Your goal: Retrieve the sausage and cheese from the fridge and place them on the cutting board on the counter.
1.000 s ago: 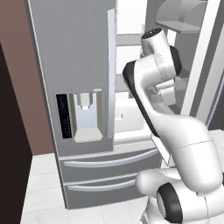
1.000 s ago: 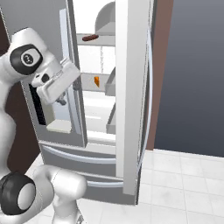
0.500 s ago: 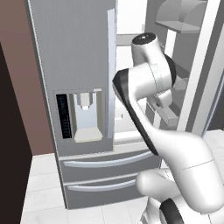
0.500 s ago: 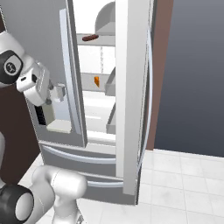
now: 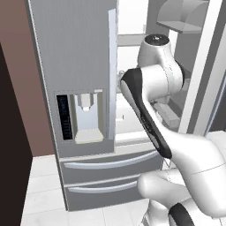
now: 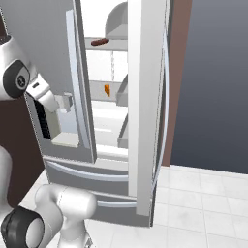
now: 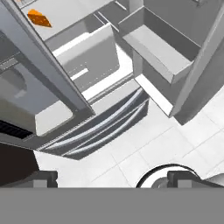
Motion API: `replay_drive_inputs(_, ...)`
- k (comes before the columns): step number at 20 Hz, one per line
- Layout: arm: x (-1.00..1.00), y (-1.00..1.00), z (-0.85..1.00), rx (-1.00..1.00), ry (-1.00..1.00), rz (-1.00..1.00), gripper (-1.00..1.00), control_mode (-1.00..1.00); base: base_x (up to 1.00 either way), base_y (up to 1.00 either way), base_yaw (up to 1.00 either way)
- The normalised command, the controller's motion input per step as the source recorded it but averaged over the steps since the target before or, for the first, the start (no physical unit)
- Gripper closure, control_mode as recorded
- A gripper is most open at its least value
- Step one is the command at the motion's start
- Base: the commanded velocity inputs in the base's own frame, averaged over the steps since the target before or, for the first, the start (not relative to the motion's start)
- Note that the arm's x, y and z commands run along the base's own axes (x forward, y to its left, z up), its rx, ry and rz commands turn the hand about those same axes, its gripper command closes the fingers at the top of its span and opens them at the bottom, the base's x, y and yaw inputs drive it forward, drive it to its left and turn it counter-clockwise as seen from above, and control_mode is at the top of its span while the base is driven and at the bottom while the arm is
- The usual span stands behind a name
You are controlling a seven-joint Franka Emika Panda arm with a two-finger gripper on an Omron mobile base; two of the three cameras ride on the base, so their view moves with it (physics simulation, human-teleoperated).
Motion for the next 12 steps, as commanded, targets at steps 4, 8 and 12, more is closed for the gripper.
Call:
replay_drive_inputs(4,0.59,0.41,0.0,-0.08,0.08,0.52,-1.0,-1.0,0.0,0.0,0.0)
replay_drive_inputs(8,0.54,0.38,0.01,-0.11,0.0,0.35,-1.0,-1.0,0.0,0.0,0.0)
replay_drive_inputs(12,0.63,0.1,0.0,-0.15,0.0,0.2,-1.0,-1.0,0.0,0.0,0.0)
